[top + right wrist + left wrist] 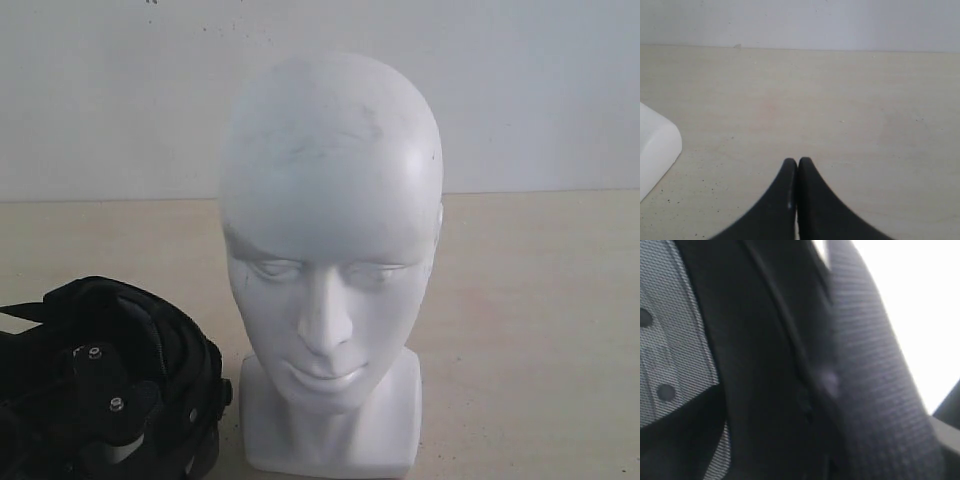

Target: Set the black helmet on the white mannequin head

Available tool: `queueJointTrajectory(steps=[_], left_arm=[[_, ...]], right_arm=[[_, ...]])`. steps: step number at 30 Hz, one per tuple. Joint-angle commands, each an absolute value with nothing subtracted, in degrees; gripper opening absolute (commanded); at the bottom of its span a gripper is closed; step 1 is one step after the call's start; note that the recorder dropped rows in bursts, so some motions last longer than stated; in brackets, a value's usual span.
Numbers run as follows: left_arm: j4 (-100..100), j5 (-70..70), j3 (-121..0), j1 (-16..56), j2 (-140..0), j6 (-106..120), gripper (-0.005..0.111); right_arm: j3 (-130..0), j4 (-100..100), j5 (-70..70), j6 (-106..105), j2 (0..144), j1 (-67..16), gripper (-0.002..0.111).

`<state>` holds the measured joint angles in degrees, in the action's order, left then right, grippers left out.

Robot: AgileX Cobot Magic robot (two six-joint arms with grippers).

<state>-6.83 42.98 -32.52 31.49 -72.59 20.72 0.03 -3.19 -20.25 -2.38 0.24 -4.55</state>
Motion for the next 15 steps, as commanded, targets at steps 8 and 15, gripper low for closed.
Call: queueJointTrajectory(steps=[8, 15], left_arm=[[-6.58, 42.25, -32.36, 32.01, -72.69, 17.39, 0.057], [-6.58, 42.4, -32.36, 32.01, -72.69, 11.92, 0.004]], right_arm=[[0.0, -3.09, -19.56, -2.52, 0.0, -4.53, 0.0], [0.0, -3.09, -19.56, -2.52, 0.0, -4.53, 0.0]])
